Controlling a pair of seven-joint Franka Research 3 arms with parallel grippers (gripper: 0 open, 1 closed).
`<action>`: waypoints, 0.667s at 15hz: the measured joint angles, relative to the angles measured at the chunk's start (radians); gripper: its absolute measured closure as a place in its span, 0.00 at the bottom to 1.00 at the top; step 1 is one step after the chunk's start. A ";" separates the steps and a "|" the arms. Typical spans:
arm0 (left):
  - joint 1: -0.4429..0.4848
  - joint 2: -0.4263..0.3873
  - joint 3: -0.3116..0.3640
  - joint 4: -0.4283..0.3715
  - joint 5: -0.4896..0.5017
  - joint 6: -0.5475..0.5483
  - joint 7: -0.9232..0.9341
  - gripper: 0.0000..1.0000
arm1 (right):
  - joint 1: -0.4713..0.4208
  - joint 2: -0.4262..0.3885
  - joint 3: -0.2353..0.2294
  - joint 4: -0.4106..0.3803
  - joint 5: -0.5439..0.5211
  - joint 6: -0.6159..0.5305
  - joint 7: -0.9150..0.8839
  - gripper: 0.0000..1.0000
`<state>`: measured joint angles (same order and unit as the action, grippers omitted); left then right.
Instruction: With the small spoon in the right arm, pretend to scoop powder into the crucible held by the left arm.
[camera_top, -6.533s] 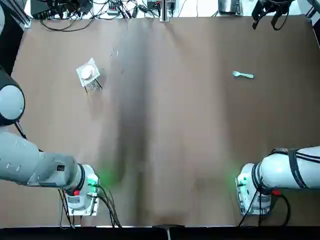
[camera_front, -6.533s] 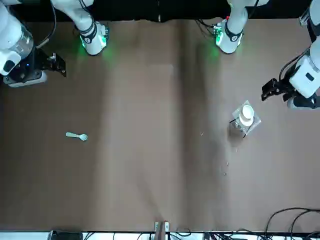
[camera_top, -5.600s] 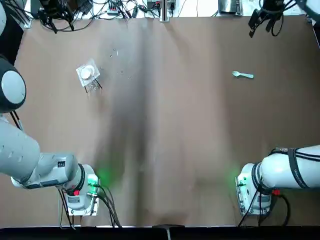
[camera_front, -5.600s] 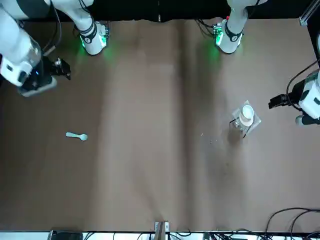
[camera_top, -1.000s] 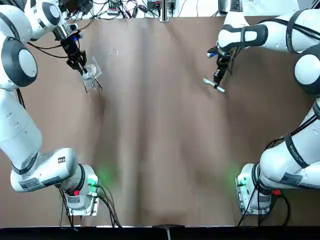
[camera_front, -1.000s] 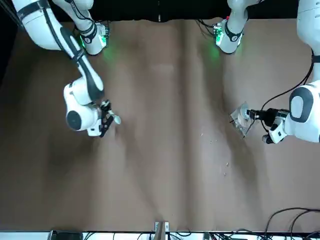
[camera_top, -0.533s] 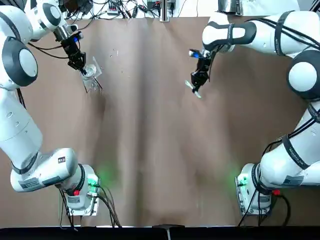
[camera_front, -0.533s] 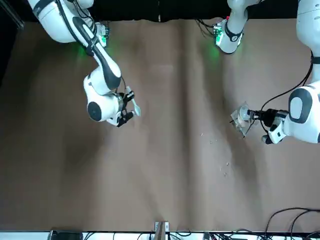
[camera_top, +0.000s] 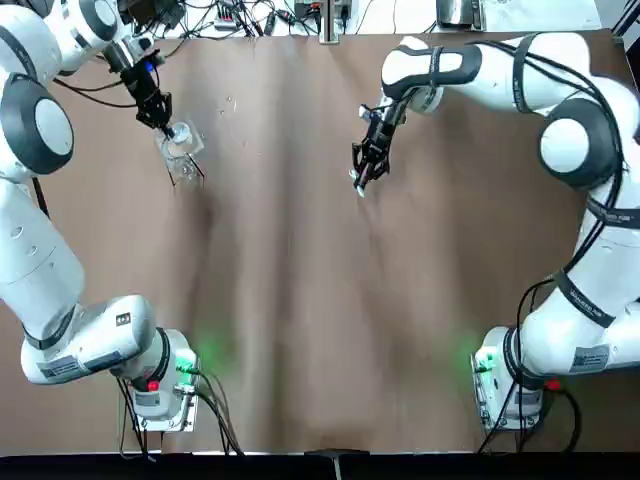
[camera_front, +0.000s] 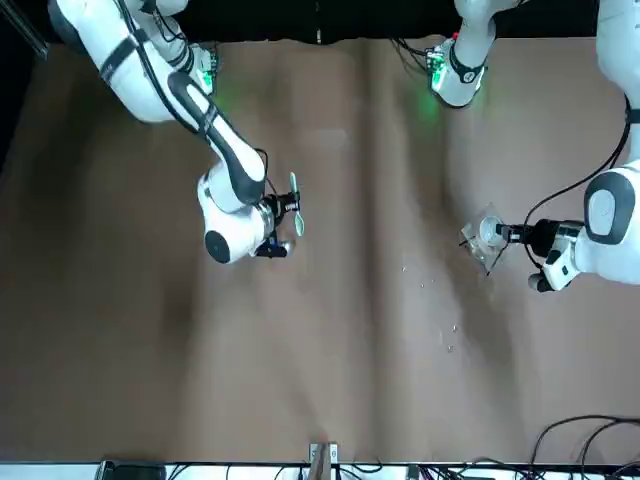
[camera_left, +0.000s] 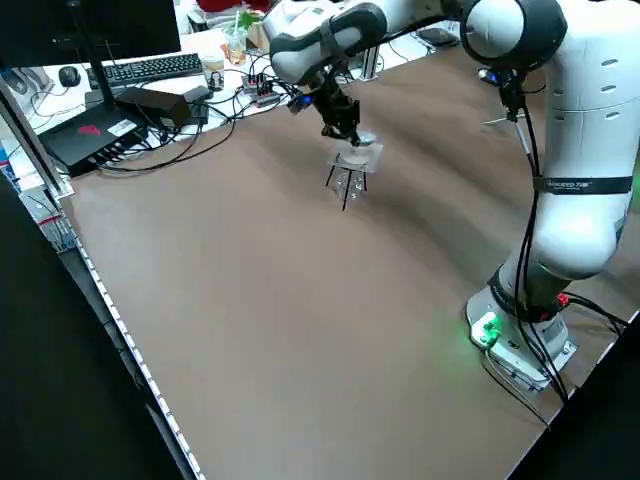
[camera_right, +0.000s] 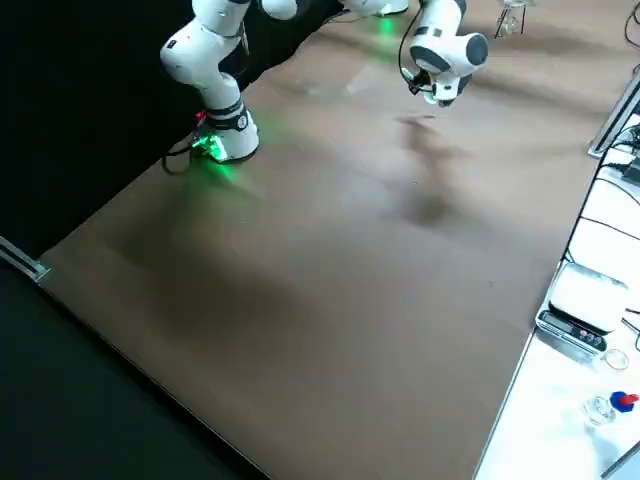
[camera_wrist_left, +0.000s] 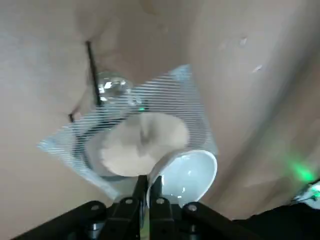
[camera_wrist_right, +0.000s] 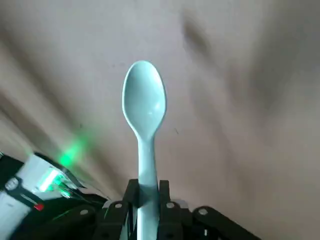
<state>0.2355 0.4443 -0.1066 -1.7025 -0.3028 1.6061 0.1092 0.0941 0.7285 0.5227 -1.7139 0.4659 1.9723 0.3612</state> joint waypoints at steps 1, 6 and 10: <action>0.000 -0.012 -0.017 0.001 -0.028 0.000 -0.022 0.94 | 0.002 0.027 -0.002 0.022 0.000 0.000 0.016 0.80; -0.070 -0.029 -0.133 -0.004 -0.084 0.081 -0.185 0.94 | 0.002 0.070 -0.043 0.058 -0.006 -0.003 0.019 0.80; -0.228 -0.013 -0.138 -0.014 -0.120 0.246 -0.317 0.94 | -0.005 0.066 -0.060 0.080 -0.143 -0.009 -0.029 0.80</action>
<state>0.0078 0.4317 -0.2447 -1.7166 -0.4224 1.8522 -0.2079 0.0896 0.7941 0.4627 -1.6342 0.3232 1.9633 0.3320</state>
